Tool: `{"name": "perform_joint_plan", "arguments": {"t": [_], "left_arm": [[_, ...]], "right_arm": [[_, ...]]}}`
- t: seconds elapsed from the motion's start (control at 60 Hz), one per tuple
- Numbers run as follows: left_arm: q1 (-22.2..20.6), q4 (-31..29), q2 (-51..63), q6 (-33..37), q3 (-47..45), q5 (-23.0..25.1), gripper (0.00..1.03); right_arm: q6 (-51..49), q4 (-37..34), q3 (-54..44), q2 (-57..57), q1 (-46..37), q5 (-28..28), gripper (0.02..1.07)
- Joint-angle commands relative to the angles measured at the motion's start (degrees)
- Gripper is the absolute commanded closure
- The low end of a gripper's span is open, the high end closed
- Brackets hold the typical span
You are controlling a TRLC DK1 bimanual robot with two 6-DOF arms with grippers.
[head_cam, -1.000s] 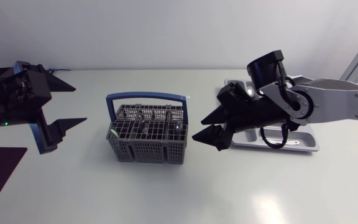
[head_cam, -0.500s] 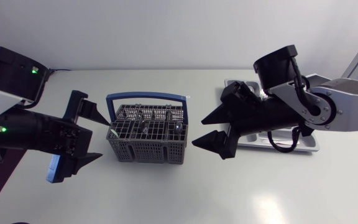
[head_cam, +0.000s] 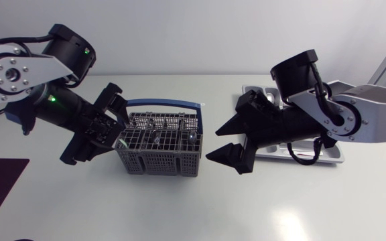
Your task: Unload the cutlery basket into the drawer organizer.
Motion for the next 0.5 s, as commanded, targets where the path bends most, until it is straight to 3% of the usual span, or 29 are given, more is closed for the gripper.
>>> {"name": "perform_joint_plan", "arguments": {"t": [0.0, 0.333, 0.483], "left_arm": [[-0.08, -1.04, 2.35, 3.09, 2.65, -0.6, 0.21], [-0.08, -0.95, 5.69, 3.96, 3.79, -1.04, 0.59], [0.01, -0.86, 6.57, 3.88, 3.53, -1.04, 0.61]], "right_arm": [[-1.41, -0.24, -1.72, -0.44, 0.1, 0.25, 0.09], [-2.56, 0.03, -2.6, -0.44, -0.6, 0.17, 0.09], [-2.91, 0.2, -3.13, -0.44, -0.95, 0.08, 0.09]]}}
